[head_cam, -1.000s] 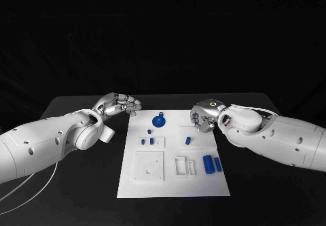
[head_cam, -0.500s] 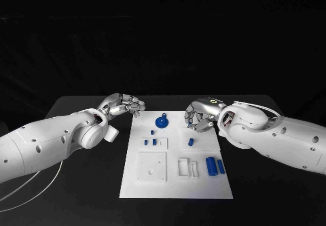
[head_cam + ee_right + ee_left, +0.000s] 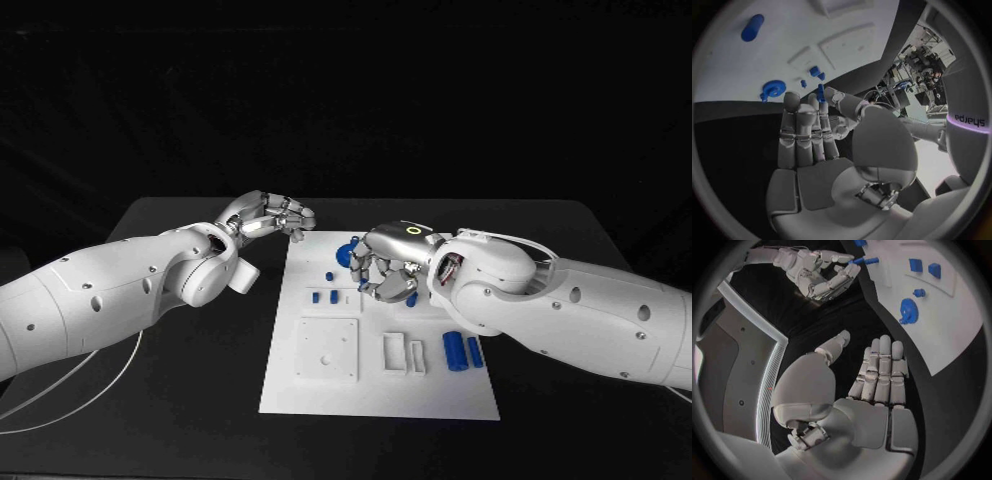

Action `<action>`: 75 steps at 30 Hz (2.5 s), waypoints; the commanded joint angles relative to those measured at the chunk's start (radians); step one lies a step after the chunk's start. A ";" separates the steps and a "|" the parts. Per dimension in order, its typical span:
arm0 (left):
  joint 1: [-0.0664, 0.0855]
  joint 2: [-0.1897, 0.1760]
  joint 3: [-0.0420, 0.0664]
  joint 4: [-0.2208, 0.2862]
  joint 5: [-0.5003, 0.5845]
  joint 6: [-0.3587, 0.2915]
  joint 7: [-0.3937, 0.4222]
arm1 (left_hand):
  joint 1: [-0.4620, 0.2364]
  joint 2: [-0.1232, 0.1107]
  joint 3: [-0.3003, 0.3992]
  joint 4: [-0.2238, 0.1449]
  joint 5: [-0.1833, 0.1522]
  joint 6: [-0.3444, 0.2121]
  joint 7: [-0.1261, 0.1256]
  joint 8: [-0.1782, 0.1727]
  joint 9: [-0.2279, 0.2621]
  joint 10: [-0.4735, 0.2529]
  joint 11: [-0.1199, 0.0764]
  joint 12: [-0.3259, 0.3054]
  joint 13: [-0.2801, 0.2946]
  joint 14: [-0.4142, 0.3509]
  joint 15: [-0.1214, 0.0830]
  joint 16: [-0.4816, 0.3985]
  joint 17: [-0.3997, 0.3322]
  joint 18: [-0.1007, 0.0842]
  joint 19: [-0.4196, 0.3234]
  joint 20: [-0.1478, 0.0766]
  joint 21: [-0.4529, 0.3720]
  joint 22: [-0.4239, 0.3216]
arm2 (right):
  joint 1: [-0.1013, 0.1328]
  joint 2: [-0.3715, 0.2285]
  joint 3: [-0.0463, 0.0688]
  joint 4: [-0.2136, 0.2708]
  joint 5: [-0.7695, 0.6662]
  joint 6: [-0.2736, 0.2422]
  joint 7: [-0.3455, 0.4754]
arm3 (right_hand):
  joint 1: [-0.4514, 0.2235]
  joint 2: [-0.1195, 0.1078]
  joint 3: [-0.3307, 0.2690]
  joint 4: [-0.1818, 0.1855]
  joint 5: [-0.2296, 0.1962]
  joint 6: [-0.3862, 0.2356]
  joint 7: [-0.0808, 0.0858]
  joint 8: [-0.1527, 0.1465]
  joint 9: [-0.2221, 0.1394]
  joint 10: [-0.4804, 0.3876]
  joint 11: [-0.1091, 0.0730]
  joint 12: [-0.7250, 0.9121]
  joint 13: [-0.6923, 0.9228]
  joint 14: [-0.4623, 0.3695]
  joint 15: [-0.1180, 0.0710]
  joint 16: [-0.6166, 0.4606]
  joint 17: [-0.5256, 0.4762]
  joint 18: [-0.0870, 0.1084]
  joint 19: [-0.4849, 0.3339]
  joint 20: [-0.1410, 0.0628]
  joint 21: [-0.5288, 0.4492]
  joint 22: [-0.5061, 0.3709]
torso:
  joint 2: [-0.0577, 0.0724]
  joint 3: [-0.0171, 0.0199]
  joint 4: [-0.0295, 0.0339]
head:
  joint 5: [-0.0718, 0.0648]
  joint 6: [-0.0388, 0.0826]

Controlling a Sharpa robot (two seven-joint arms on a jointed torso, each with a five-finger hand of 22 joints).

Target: Assemble the parts on the task board

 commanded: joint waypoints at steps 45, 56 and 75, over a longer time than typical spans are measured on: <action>0.002 0.015 0.001 0.016 0.006 -0.001 -0.004 | 0.006 0.013 0.000 -0.007 0.006 -0.010 0.003 0.010 -0.005 -0.005 0.001 0.004 0.002 0.001 0.004 -0.008 0.006 0.010 -0.001 0.006 -0.009 0.004 | -0.090 0.094 -0.073 -0.038 -0.153 0.028 -0.020 | -0.002 0.011 -0.008 -0.008 0.005 0.000 0.004 -0.005 0.006 0.021 -0.019 -0.001 0.031 -0.015 -0.016 0.001 -0.003 0.015 -0.005 -0.001 0.008 0.021 | -0.001 -0.0009 0.0009 | 0.033 -0.021; 0.002 0.014 0.001 0.015 0.006 0.000 -0.005 | 0.005 0.013 -0.001 -0.007 0.006 -0.011 0.004 0.011 -0.006 -0.005 0.001 0.004 0.002 0.001 0.004 -0.008 0.007 0.010 0.000 0.006 -0.009 0.004 | -0.093 0.100 -0.074 -0.047 -0.153 0.032 -0.020 | -0.003 0.012 -0.009 -0.008 0.006 0.000 0.004 -0.006 0.007 0.021 -0.019 -0.002 0.032 -0.015 -0.016 0.001 -0.004 0.015 -0.005 -0.001 0.009 0.021 | 0.000 -0.0002 0.0008 | 0.035 -0.023; 0.002 0.014 0.001 0.015 0.006 0.001 -0.007 | 0.005 0.013 -0.002 -0.007 0.006 -0.012 0.004 0.013 -0.007 -0.006 0.001 0.004 0.002 0.002 0.004 -0.009 0.009 0.010 0.000 0.006 -0.010 0.005 | -0.093 0.123 -0.106 -0.074 -0.144 0.037 -0.014 | -0.006 0.011 -0.009 -0.010 0.007 -0.001 0.004 -0.007 0.008 0.020 -0.019 -0.004 0.033 -0.015 -0.015 0.001 -0.005 0.015 -0.007 -0.001 0.009 0.021 | 0.000 -0.0009 0.0010 | 0.031 -0.023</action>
